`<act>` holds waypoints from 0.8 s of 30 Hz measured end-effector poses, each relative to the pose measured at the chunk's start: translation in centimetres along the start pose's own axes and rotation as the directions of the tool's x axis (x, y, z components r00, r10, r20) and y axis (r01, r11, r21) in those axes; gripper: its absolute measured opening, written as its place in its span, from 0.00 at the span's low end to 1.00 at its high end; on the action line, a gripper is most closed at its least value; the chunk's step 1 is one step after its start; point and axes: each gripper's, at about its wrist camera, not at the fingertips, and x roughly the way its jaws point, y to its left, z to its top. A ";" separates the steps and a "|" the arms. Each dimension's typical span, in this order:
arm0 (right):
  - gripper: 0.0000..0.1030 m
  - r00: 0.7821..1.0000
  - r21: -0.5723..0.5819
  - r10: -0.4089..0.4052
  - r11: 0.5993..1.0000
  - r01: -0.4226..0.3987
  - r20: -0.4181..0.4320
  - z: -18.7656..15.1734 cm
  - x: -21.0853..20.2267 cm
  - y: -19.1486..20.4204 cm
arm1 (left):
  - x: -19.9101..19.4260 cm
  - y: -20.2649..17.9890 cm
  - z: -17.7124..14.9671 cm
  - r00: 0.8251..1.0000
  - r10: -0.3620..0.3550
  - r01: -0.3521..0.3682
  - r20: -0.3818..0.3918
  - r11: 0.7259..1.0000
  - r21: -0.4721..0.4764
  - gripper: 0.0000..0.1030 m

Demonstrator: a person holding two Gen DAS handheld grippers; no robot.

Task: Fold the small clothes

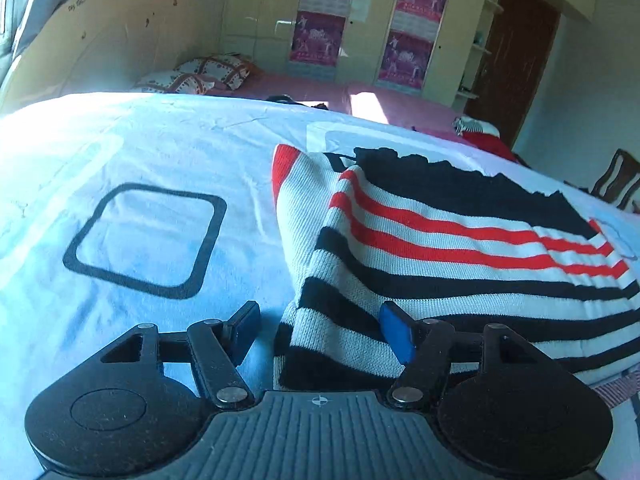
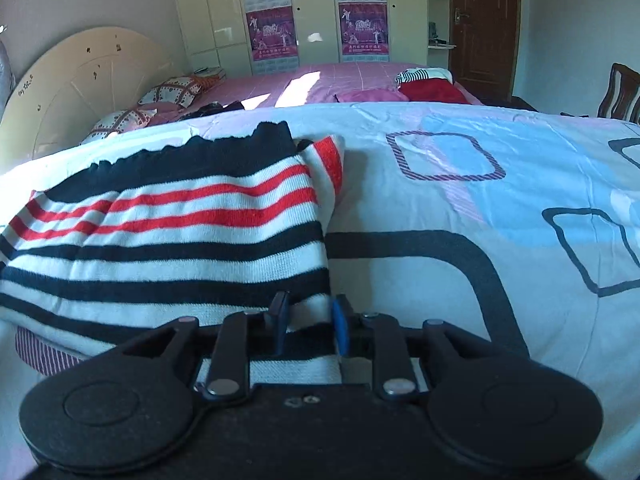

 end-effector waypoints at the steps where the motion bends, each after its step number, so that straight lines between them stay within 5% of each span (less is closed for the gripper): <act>1: 0.22 1.000 0.014 0.011 1.000 -0.011 0.000 -0.3 0.0 -0.5 | -0.1 0.5 -0.2 1.000 -0.012 0.012 0.008 1.000 -0.017 0.64; 8: 0.22 1.000 0.014 0.019 1.000 -0.019 -0.020 -0.4 -0.9 -1.1 | -0.8 0.9 -0.8 1.000 -0.005 0.005 0.017 1.000 -0.008 0.64; 11: 0.22 0.998 0.006 0.031 0.999 -0.031 0.046 0.1 -2.3 -0.4 | -0.7 0.3 -0.8 1.000 0.013 -0.013 0.018 1.000 0.015 0.65; 14: 0.23 0.999 -0.048 -0.011 0.999 0.009 -0.047 -0.9 -0.5 0.1 | -0.8 0.4 -0.8 1.000 0.015 -0.015 0.013 1.000 0.003 0.65; 24: 0.26 0.998 -0.064 -0.043 0.997 0.039 -0.050 -1.0 -0.8 0.1 | -1.2 0.1 -0.9 0.999 0.041 -0.041 -0.010 0.998 0.041 0.66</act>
